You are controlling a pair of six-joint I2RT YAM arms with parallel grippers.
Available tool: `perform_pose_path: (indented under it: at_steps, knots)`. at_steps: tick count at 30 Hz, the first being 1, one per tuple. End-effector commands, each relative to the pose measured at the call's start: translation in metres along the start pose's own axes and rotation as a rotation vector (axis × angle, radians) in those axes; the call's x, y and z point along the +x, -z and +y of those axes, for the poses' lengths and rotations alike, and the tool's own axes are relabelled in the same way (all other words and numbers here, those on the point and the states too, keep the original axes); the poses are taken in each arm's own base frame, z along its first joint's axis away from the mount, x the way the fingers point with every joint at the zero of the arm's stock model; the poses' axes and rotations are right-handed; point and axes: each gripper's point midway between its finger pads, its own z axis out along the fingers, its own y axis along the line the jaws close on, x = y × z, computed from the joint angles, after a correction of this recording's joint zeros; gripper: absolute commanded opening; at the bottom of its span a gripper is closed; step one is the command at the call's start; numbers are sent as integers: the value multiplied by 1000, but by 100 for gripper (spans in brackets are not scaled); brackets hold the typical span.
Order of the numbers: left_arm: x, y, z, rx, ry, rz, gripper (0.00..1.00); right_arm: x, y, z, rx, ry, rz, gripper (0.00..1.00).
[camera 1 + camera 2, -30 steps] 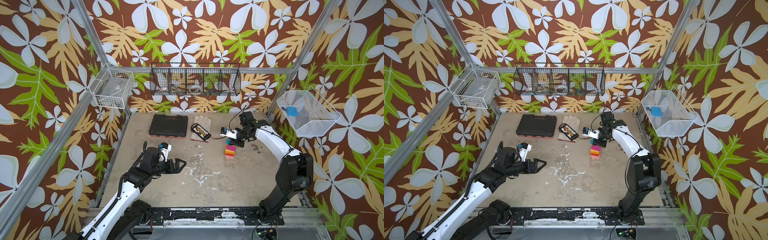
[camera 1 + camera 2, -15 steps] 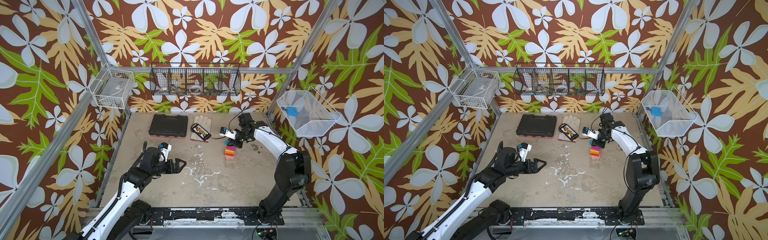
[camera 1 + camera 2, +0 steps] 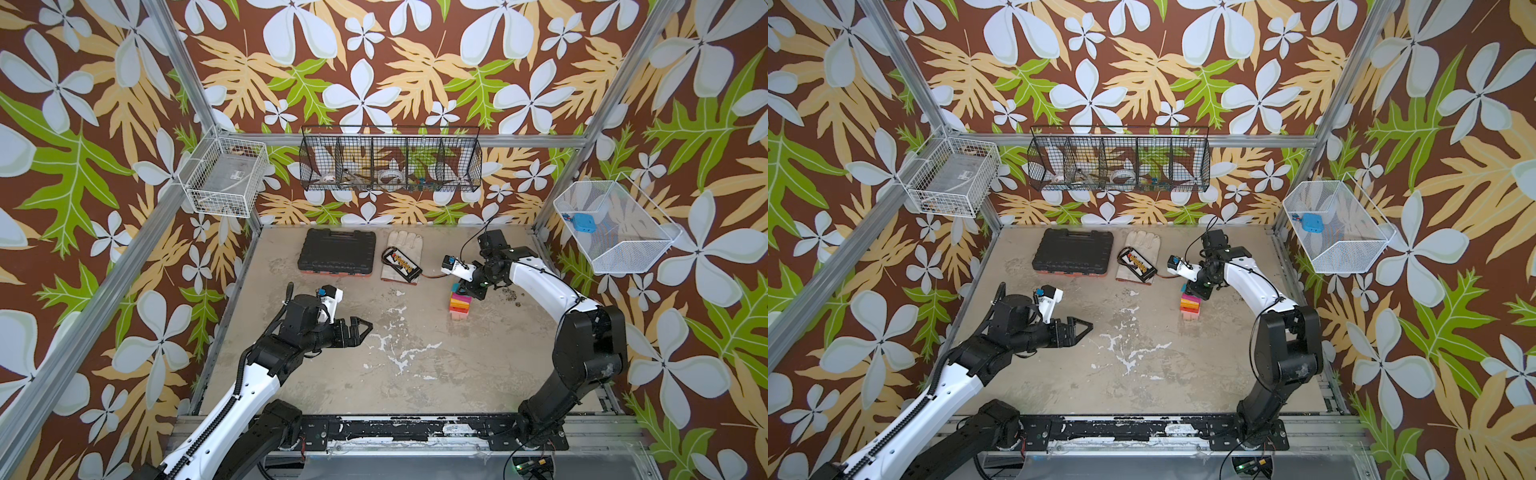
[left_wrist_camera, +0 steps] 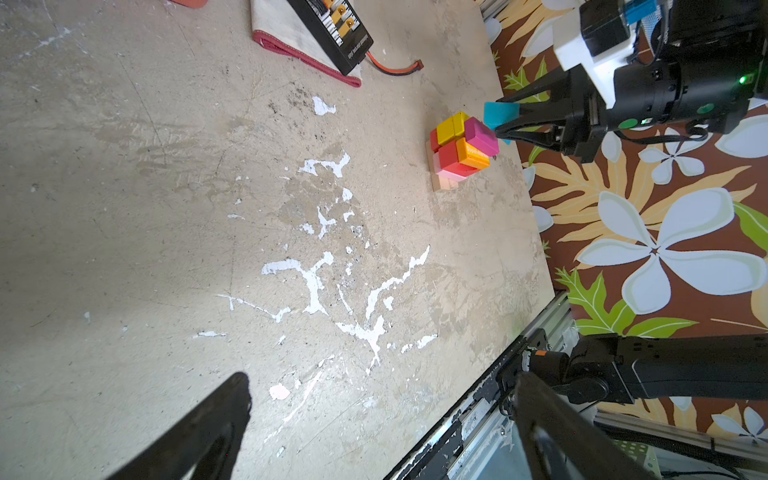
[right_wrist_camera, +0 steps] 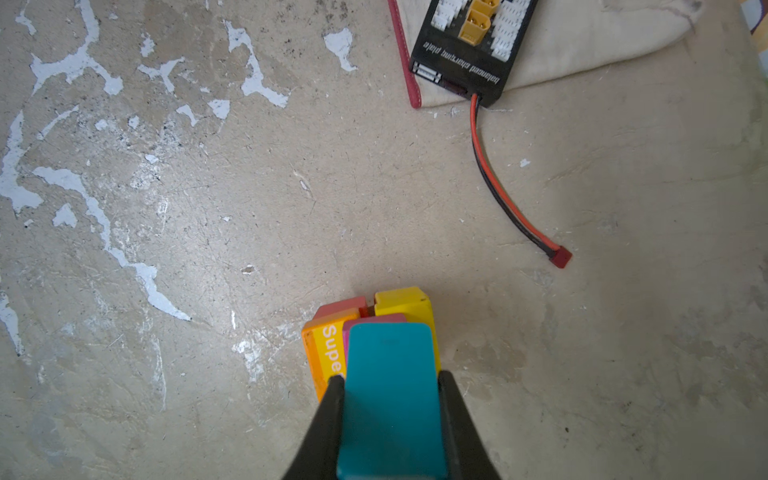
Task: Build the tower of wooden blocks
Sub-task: 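Lower the teal block onto the magenta block atop the tower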
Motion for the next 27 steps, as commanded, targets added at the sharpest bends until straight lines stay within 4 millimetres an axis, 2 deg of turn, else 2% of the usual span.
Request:
perform_pose_path:
  at_steps: [1,20,27]
  knots:
    - [-3,1,-3,14,-20,-13,100,0,0,-3,14,-9,4,4]
    - [-3,1,-3,13,-20,-12,100,5,-10,-2,-9,-14,22,21]
    - [-3,1,-3,14,-20,-13,100,7,-11,-1,-7,-13,28,31]
